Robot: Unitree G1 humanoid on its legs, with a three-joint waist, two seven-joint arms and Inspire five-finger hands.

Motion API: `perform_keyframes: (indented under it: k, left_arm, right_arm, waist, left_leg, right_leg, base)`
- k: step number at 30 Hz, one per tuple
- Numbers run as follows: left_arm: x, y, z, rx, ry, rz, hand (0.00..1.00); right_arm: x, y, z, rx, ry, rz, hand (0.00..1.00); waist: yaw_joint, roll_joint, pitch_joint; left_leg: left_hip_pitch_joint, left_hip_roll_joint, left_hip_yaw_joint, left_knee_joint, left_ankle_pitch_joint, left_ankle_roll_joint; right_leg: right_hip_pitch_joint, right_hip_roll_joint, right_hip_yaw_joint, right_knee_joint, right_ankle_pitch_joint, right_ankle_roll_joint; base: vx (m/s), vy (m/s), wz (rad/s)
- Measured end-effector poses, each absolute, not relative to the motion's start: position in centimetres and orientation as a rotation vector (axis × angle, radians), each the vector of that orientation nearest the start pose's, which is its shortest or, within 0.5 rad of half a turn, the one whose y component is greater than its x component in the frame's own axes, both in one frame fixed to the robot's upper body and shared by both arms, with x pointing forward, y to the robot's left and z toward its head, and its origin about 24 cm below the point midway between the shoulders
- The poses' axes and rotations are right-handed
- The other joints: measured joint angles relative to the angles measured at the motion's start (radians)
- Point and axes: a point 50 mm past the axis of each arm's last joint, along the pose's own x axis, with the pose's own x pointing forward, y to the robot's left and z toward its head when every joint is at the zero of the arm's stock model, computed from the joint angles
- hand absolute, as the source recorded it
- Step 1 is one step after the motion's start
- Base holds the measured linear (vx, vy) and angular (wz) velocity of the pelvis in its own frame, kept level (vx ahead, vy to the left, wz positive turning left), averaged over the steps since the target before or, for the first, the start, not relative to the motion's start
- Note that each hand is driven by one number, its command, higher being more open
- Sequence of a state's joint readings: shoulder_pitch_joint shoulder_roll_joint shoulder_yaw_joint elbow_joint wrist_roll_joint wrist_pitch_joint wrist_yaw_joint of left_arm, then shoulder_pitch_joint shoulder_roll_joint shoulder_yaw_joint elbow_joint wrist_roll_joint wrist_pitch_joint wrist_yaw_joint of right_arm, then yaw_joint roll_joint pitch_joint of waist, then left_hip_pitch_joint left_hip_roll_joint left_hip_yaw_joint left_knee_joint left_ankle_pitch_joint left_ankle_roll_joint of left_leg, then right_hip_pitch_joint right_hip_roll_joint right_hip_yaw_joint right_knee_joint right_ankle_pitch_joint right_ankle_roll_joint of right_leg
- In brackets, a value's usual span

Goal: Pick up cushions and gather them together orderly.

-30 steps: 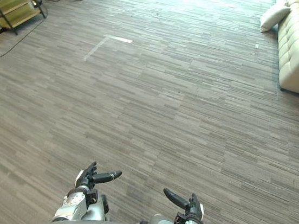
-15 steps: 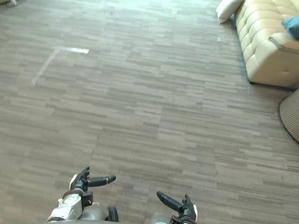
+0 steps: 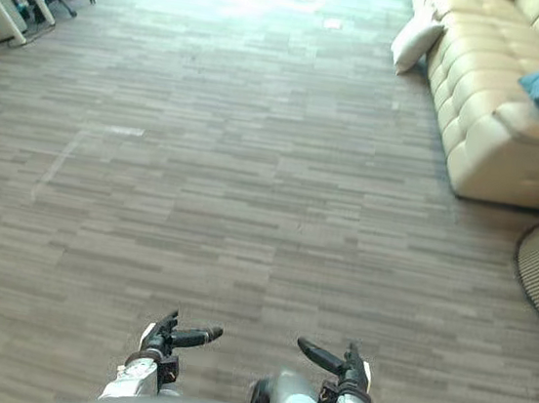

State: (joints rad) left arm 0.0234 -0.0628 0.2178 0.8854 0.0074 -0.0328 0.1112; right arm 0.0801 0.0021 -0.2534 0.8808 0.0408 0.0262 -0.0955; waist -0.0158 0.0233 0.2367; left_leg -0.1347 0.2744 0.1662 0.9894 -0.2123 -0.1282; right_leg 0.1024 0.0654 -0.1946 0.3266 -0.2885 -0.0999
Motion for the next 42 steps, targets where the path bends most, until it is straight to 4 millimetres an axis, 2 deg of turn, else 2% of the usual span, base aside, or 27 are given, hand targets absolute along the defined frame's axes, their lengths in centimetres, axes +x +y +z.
perform_keyframes:
  k: [2,3,4,7,8,9,10,11,13,15,16,17,20,22,24,25,26,29,31,32,33,34,36,38,39,40,42]
  left_arm:
    - [15.2,16.6,-13.6,-0.101,0.858,0.285,1.00]
    - [15.3,16.6,-13.6,-0.101,0.854,0.286,1.00]
    - [15.5,16.8,-13.4,-0.106,0.841,0.293,1.00]
    - [15.9,16.8,-13.1,-0.123,0.807,0.302,1.00]
    - [15.9,17.0,-13.0,-0.133,0.800,0.314,1.00]
    - [15.7,17.2,-13.1,-0.138,0.804,0.332,1.00]
    - [15.6,17.4,-13.1,-0.141,0.806,0.345,1.00]
    - [15.6,18.1,-13.1,-0.141,0.810,0.372,1.00]
    - [15.6,18.7,-13.1,-0.134,0.814,0.398,1.00]
    - [15.2,19.0,-13.5,-0.121,0.847,0.408,1.00]
    - [14.9,19.1,-13.7,-0.115,0.875,0.418,1.00]
    - [14.5,19.2,-14.0,-0.110,0.895,0.426,1.00]
    - [13.8,19.1,-14.3,-0.106,0.922,0.430,1.00]
    - [13.3,19.1,-14.6,-0.109,0.945,0.433,1.00]
    - [13.0,19.0,-14.8,-0.113,0.957,0.431,1.00]
    - [12.7,18.8,-14.9,-0.113,0.970,0.420,1.00]
    - [12.7,18.1,-15.1,-0.113,0.982,0.382,1.00]
    - [13.2,16.3,-15.0,-0.132,0.974,0.311,1.00]
    - [13.4,16.3,-14.9,-0.130,0.964,0.309,1.00]
    - [13.6,16.4,-14.8,-0.132,0.954,0.314,1.00]
    - [13.8,16.8,-14.6,-0.141,0.932,0.338,1.00]
    - [13.8,17.1,-14.5,-0.147,0.923,0.356,1.00]
    - [14.0,17.3,-14.3,-0.145,0.908,0.362,1.00]
    - [14.1,17.6,-13.9,-0.141,0.872,0.370,1.00]
    - [14.2,17.6,-13.8,-0.140,0.862,0.371,1.00]
    - [14.6,17.8,-13.5,-0.142,0.840,0.376,1.00]
    - [14.6,18.1,-13.5,-0.151,0.834,0.394,1.00]
  right_arm:
    - [11.8,-19.3,-14.9,0.109,0.997,-0.368,1.00]
    - [11.8,-19.3,-14.9,0.111,0.999,-0.368,1.00]
    - [11.7,-19.0,-14.9,0.117,1.003,-0.365,1.00]
    - [11.4,-18.9,-15.0,0.116,1.011,-0.369,1.00]
    - [11.1,-18.9,-15.1,0.111,1.019,-0.373,1.00]
    - [9.9,-18.4,-15.5,0.123,1.057,-0.380,1.00]
    - [9.8,-18.1,-15.6,0.130,1.062,-0.378,1.00]
    - [9.5,-17.6,-15.7,0.144,1.069,-0.376,1.00]
    - [9.4,-17.3,-15.7,0.153,1.072,-0.371,1.00]
    - [9.9,-17.2,-15.6,0.151,1.059,-0.359,1.00]
    - [10.3,-17.3,-15.5,0.145,1.040,-0.343,1.00]
    - [10.5,-17.7,-15.3,0.136,1.020,-0.339,1.00]
    - [11.0,-18.6,-14.9,0.120,0.982,-0.361,1.00]
    - [11.8,-19.0,-14.5,0.115,0.949,-0.370,1.00]
    - [12.3,-19.1,-14.3,0.119,0.929,-0.375,1.00]
    - [12.3,-19.2,-14.3,0.126,0.926,-0.381,1.00]
    - [12.6,-19.8,-14.2,0.115,0.923,-0.388,1.00]
    - [12.7,-20.5,-14.2,0.102,0.934,-0.404,1.00]
    - [12.3,-20.2,-14.5,0.097,0.963,-0.394,1.00]
    - [12.1,-20.1,-14.6,0.092,0.974,-0.386,1.00]
    - [12.0,-19.7,-14.8,0.077,0.989,-0.362,1.00]
    - [11.9,-19.6,-14.8,0.062,0.993,-0.345,1.00]
    - [11.7,-19.6,-14.9,0.063,1.000,-0.346,1.00]
    - [11.5,-19.5,-15.0,0.064,1.018,-0.348,1.00]
    - [11.4,-19.4,-15.1,0.065,1.023,-0.346,1.00]
    - [11.2,-19.2,-15.2,0.072,1.032,-0.344,1.00]
    - [11.1,-18.9,-15.3,0.077,1.039,-0.343,1.00]
  waist:
    - [0.017,-0.007,0.003]
    - [0.018,-0.010,0.005]
    - [0.027,-0.021,0.010]
    - [0.038,-0.021,0.009]
    - [0.045,-0.021,0.006]
    - [0.069,-0.051,-0.034]
    - [0.066,-0.059,-0.046]
    - [0.059,-0.099,-0.061]
    - [0.064,-0.131,-0.061]
    - [0.062,-0.126,-0.055]
    - [0.061,-0.115,-0.045]
    - [0.059,-0.109,-0.042]
    - [0.049,-0.082,-0.037]
    - [0.026,-0.072,-0.027]
    - [0.010,-0.072,-0.027]
    - [0.005,-0.073,-0.026]
    - [0.011,-0.043,-0.034]
    - [-0.001,-0.005,-0.036]
    - [-0.006,-0.001,-0.033]
    - [-0.001,0.001,-0.033]
    - [0.011,0.005,-0.028]
    - [0.014,0.005,-0.024]
    - [0.019,0.003,-0.024]
    - [0.024,0.002,-0.023]
    - [0.029,-0.002,-0.022]
    - [0.041,-0.013,-0.017]
    - [0.045,-0.021,-0.013]
  left_leg:
    - [-0.057,-0.035,0.017,-0.158,-0.037,0.031]
    - [-0.063,-0.046,0.017,-0.197,-0.039,0.031]
    - [-0.088,-0.085,0.015,-0.352,-0.034,0.032]
    - [-0.148,-0.108,0.018,-0.560,0.026,0.036]
    - [-0.161,-0.105,0.025,-0.601,0.062,0.053]
    - [-0.165,-0.116,0.045,-0.542,0.161,0.087]
    - [-0.170,-0.124,0.051,-0.520,0.150,0.084]
    - [-0.161,-0.145,0.074,-0.486,0.098,0.100]
    - [-0.112,-0.178,0.110,-0.459,0.038,0.116]
    - [-0.020,-0.193,0.131,-0.484,-0.020,0.125]
    - [0.050,-0.204,0.136,-0.507,-0.049,0.122]
    - [0.118,-0.212,0.137,-0.541,-0.066,0.123]
    - [0.283,-0.195,0.132,-0.664,-0.097,0.110]
    - [0.382,-0.161,0.126,-0.747,-0.108,0.093]
    - [0.449,-0.140,0.124,-0.803,-0.122,0.068]
    - [0.496,-0.138,0.116,-0.832,-0.135,0.047]
    - [0.519,-0.111,0.093,-0.842,-0.111,0.052]
    - [0.443,-0.070,0.010,-0.658,0.009,0.033]
    - [0.319,-0.045,-0.092,-0.362,0.074,-0.044]
    - [0.269,-0.033,-0.103,-0.241,0.081,-0.060]
    - [0.180,-0.007,-0.073,-0.032,0.074,-0.048]
    - [0.110,0.014,-0.036,0.051,0.058,-0.021]
    - [0.042,0.018,0.012,0.042,0.035,0.012]
    - [-0.054,0.011,0.107,-0.127,-0.011,0.044]
    - [-0.067,0.004,0.129,-0.188,-0.011,0.046]
    - [-0.095,-0.034,0.169,-0.373,-0.005,0.045]
    - [-0.106,-0.067,0.187,-0.505,0.030,0.046]
  right_leg:
    - [0.073,-0.009,0.042,-0.050,-0.001,-0.001]
    - [0.086,-0.014,0.050,-0.059,-0.001,0.000]
    - [0.130,-0.032,0.088,-0.080,-0.012,0.019]
    - [0.192,-0.049,0.158,-0.124,-0.048,0.053]
    - [0.221,-0.052,0.189,-0.135,-0.079,0.060]
    - [0.241,-0.088,0.245,-0.129,-0.114,0.094]
    - [0.240,-0.099,0.256,-0.121,-0.117,0.100]
    - [0.213,-0.146,0.269,-0.044,-0.118,0.105]
    - [0.115,-0.184,0.279,0.236,-0.075,0.167]
    - [-0.016,-0.209,0.279,0.562,0.107,0.229]
    - [-0.082,-0.234,0.257,0.720,0.116,0.238]
    - [-0.139,-0.265,0.213,0.814,0.102,0.215]
    - [-0.304,-0.273,0.091,0.832,0.039,0.163]
    - [-0.419,-0.243,0.022,0.666,0.004,0.143]
    - [-0.477,-0.212,0.014,0.472,0.020,0.156]
    - [-0.481,-0.193,0.025,0.367,0.112,0.100]
    - [-0.464,-0.171,0.004,0.395,0.057,0.052]
    - [-0.391,-0.165,-0.041,0.382,-0.028,0.012]
    - [-0.283,-0.148,-0.079,0.294,-0.039,0.012]
    - [-0.241,-0.133,-0.081,0.256,-0.039,0.013]
    - [-0.156,-0.104,-0.084,0.183,-0.040,0.011]
    - [-0.086,-0.086,-0.084,0.127,-0.042,0.011]
    - [-0.025,-0.083,-0.083,0.074,-0.041,0.017]
    - [0.061,-0.084,-0.069,-0.012,-0.040,0.031]
    - [0.083,-0.088,-0.064,-0.032,-0.041,0.035]
    - [0.143,-0.103,-0.053,-0.073,-0.048,0.051]
    - [0.178,-0.117,-0.043,-0.098,-0.051,0.071]
  base:
    - [0.42,0.010,-0.52]
    - [0.42,0.081,-0.68]
    - [0.45,0.132,-0.74]
    - [0.50,0.204,-0.75]
    - [0.70,0.322,-1.23]
    - [0.63,0.281,-1.02]
    - [0.64,0.270,-0.78]
    - [0.62,0.265,-0.31]
    - [0.59,0.271,-0.19]
    - [0.55,0.246,-0.18]
    - [0.53,0.190,-0.21]
    - [0.62,0.181,-0.17]
    - [0.46,0.020,-0.04]
    - [0.57,-0.158,0.19]
    - [0.49,-0.183,0.23]
    - [0.67,-0.299,0.24]
    - [0.81,-0.373,0.27]
    - [0.72,-0.356,0.36]
    - [0.46,-0.229,0.53]
    - [0.43,-0.159,0.20]
    - [0.47,-0.144,0.05]
    - [0.44,-0.111,0.00]
    - [0.31,-0.027,-0.11]
    - [0.34,0.015,-0.22]
    - [0.48,0.093,-0.25]
    - [0.41,0.087,-0.25]
    - [0.43,0.131,-0.32]
